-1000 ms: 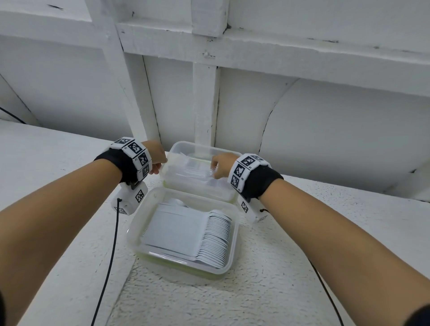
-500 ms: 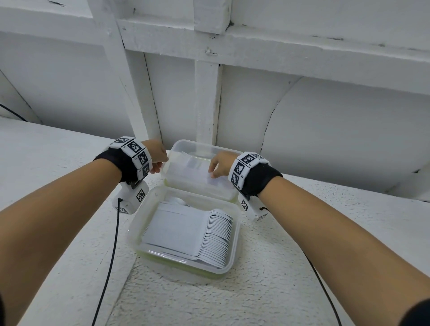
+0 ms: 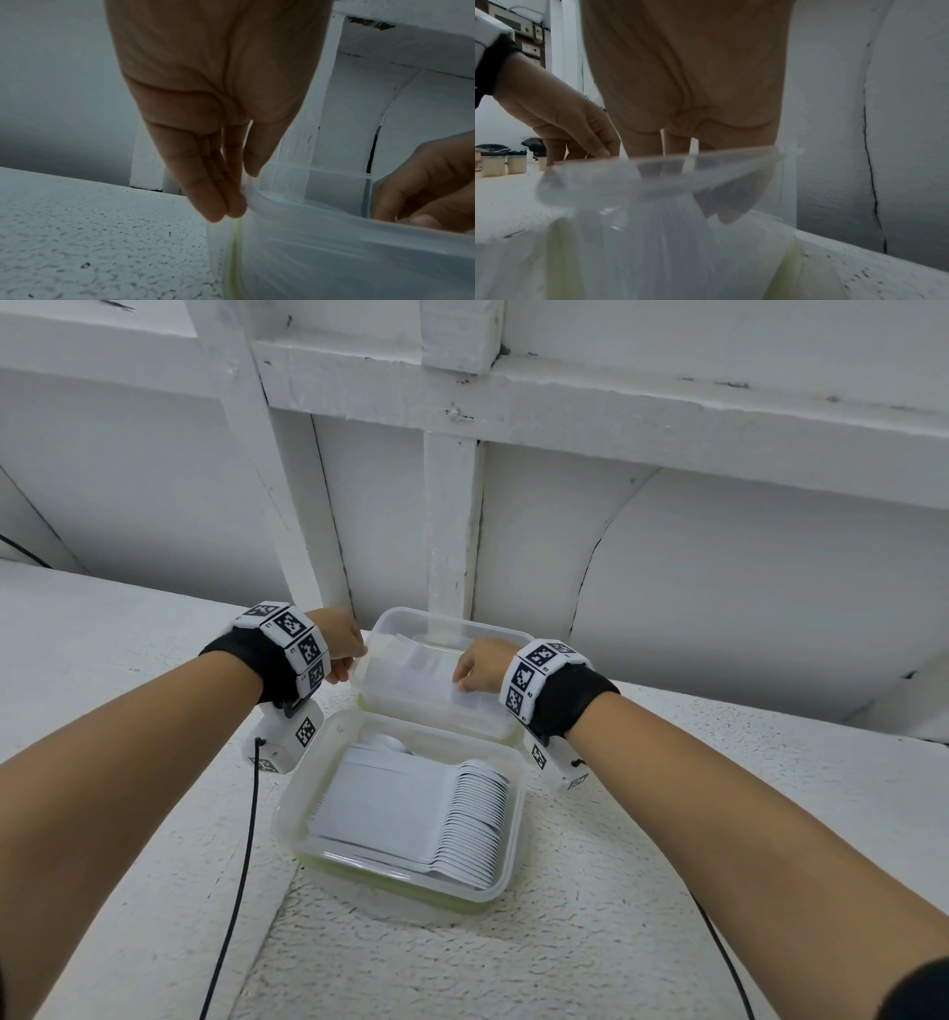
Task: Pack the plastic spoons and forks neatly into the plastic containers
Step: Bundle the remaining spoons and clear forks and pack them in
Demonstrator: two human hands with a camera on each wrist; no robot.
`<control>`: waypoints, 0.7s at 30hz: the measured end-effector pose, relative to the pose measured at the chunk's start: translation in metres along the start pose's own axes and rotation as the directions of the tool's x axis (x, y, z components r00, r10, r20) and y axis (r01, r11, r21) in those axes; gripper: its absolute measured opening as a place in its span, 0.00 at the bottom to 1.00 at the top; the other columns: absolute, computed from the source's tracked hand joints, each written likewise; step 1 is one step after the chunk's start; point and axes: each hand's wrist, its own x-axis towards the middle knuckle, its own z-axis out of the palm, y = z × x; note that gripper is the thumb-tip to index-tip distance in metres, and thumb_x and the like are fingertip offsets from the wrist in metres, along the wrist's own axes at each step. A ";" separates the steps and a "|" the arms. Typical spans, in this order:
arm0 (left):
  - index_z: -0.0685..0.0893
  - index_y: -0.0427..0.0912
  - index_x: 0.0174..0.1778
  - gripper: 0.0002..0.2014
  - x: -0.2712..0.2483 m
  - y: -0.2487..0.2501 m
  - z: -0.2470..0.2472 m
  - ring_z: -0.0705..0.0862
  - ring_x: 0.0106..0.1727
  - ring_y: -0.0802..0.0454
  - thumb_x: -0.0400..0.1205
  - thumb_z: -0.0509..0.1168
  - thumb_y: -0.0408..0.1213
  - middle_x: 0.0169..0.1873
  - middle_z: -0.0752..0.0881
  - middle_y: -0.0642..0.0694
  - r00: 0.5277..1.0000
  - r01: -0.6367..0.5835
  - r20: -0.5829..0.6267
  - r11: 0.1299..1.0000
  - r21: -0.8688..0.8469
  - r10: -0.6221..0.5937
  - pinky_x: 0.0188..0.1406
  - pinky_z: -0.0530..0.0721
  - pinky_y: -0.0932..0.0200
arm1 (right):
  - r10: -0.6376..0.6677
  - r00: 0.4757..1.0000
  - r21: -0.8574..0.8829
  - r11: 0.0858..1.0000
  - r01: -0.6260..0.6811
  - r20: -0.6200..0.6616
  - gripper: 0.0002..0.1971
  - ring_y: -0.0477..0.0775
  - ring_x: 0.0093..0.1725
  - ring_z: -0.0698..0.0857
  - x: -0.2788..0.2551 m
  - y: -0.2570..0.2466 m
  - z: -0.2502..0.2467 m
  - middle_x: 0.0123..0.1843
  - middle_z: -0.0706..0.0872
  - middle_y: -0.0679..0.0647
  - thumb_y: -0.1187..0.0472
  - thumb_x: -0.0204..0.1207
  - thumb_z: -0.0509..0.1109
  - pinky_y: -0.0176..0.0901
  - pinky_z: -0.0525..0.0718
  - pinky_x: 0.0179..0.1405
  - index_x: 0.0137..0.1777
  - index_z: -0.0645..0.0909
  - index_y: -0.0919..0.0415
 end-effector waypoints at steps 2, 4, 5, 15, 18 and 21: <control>0.81 0.26 0.54 0.11 -0.003 0.001 0.000 0.82 0.31 0.45 0.84 0.58 0.31 0.34 0.83 0.37 1.000 0.000 0.001 1.000 -0.001 0.000 0.37 0.84 0.54 | 0.008 1.000 -0.013 1.000 -0.008 -0.005 0.16 0.61 0.65 0.81 -0.001 -0.001 0.001 0.65 0.84 0.60 0.61 0.80 0.64 0.46 0.77 0.64 0.63 0.82 0.69; 0.80 0.29 0.54 0.10 -0.010 0.003 -0.002 0.80 0.36 0.43 0.84 0.58 0.30 0.39 0.82 0.38 1.000 -0.010 -0.016 1.000 0.029 0.011 0.33 0.82 0.56 | 0.008 1.000 -0.035 0.999 -0.008 -0.024 0.17 0.60 0.65 0.81 -0.008 -0.003 -0.003 0.65 0.84 0.59 0.59 0.82 0.61 0.46 0.76 0.63 0.63 0.82 0.68; 0.80 0.30 0.54 0.09 -0.014 0.004 -0.004 0.80 0.39 0.42 0.84 0.57 0.30 0.43 0.82 0.37 0.999 -0.028 -0.034 0.998 0.061 0.030 0.32 0.79 0.59 | -0.002 0.999 -0.036 0.999 0.000 -0.044 0.17 0.58 0.65 0.80 -0.013 -0.004 -0.008 0.65 0.83 0.58 0.59 0.82 0.60 0.45 0.76 0.62 0.64 0.81 0.67; 0.81 0.42 0.59 0.11 -0.086 0.022 -0.015 0.82 0.49 0.46 0.85 0.57 0.38 0.47 0.83 0.46 0.905 -0.383 -0.183 0.923 0.047 0.385 0.42 0.79 0.58 | -0.055 0.978 0.119 0.990 0.080 -0.202 0.16 0.51 0.63 0.79 -0.121 0.001 -0.038 0.64 0.83 0.52 0.54 0.83 0.60 0.38 0.73 0.60 0.66 0.81 0.58; 0.82 0.46 0.57 0.09 -0.123 0.037 0.006 0.82 0.47 0.53 0.85 0.58 0.40 0.44 0.84 0.50 0.827 -0.534 -0.190 0.845 0.026 0.529 0.43 0.77 0.61 | -0.022 0.973 0.154 0.986 0.058 -0.231 0.16 0.46 0.61 0.79 -0.171 0.013 -0.026 0.63 0.83 0.49 0.54 0.83 0.61 0.34 0.70 0.55 0.66 0.80 0.57; 0.82 0.48 0.54 0.08 -0.162 0.054 0.034 0.80 0.38 0.70 0.84 0.59 0.39 0.40 0.85 0.55 0.732 -0.674 -0.172 0.738 -0.043 0.659 0.37 0.75 0.76 | 0.055 0.955 0.223 0.975 0.012 -0.291 0.15 0.44 0.57 0.81 -0.219 0.034 -0.003 0.62 0.85 0.47 0.54 0.82 0.63 0.32 0.72 0.55 0.65 0.82 0.55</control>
